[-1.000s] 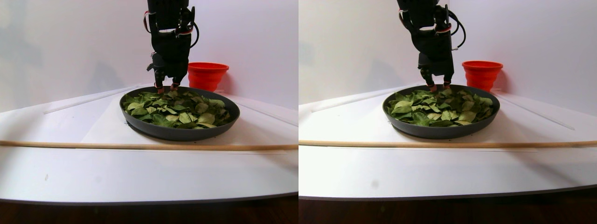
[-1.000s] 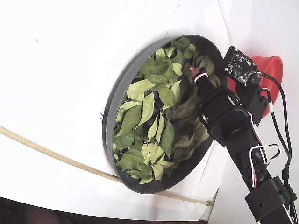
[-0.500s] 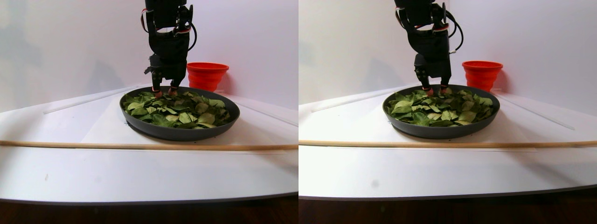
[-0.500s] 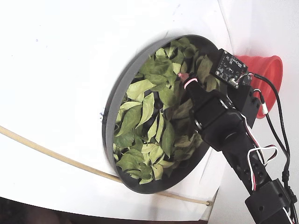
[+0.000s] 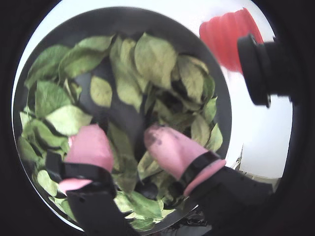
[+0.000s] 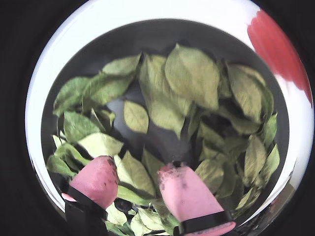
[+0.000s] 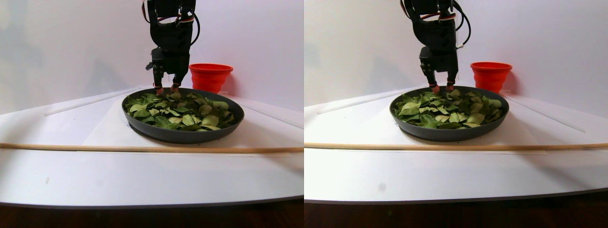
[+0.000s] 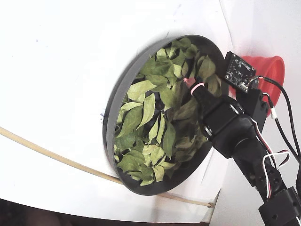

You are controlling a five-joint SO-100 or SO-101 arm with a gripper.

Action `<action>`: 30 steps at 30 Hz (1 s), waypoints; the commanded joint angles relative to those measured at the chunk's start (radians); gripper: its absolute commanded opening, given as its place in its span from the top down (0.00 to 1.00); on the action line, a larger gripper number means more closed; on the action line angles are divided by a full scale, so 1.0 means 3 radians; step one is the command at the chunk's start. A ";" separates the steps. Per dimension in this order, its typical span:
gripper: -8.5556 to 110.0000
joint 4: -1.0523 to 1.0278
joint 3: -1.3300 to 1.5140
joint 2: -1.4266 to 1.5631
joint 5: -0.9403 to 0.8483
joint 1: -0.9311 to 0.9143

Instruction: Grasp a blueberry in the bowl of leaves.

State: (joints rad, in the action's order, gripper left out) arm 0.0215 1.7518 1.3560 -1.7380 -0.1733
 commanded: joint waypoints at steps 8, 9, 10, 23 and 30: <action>0.80 -0.0251 -0.0005 0.0649 0.0061 0.0041; 0.80 -0.0256 0.0015 0.0660 0.0061 0.0041; 0.80 -0.0256 0.0031 0.0670 0.0061 0.0046; 0.80 -0.0445 0.0220 0.0813 0.0087 0.0066; 0.80 -0.0496 0.0332 0.0854 0.0112 0.0087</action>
State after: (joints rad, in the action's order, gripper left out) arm -0.1258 1.8546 1.4895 -1.7104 -0.1488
